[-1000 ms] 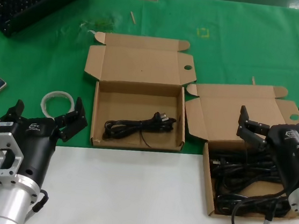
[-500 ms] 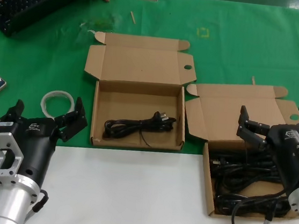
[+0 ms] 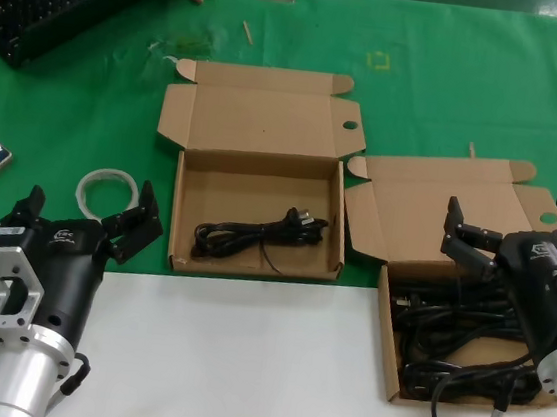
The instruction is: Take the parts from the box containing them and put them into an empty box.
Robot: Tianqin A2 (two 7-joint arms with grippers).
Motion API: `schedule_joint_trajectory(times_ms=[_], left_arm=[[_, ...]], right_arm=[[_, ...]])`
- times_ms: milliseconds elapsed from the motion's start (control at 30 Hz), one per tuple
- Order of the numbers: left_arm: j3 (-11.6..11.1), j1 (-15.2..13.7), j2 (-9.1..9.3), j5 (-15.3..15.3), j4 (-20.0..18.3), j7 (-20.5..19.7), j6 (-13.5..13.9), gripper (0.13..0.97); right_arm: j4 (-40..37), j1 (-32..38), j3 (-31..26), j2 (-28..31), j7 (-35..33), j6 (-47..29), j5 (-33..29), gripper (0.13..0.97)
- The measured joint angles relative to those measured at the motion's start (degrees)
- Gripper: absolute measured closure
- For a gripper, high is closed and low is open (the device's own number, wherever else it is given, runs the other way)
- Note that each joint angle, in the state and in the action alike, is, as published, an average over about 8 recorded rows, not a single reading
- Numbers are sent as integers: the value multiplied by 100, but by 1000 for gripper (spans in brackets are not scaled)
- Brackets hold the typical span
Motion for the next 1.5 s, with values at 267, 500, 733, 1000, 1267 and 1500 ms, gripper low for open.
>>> schedule_joint_trajectory(times_ms=[267, 500, 733, 1000, 1267, 1500], left_arm=[[0, 0, 0, 0, 0, 0, 0, 132], [0, 0, 0, 0, 0, 0, 0, 132], [0, 0, 0, 0, 0, 0, 0, 132], [0, 0, 0, 0, 0, 0, 0, 132], [0, 0, 0, 0, 0, 0, 0, 132], [0, 0, 0, 0, 0, 0, 0, 132]], right_arm=[[0, 0, 0, 0, 0, 0, 0, 129], [0, 0, 0, 0, 0, 0, 0, 129], [0, 0, 0, 0, 0, 0, 0, 129], [0, 0, 0, 0, 0, 0, 0, 129], [0, 0, 0, 0, 0, 0, 0, 129], [0, 0, 0, 0, 0, 0, 0, 129]])
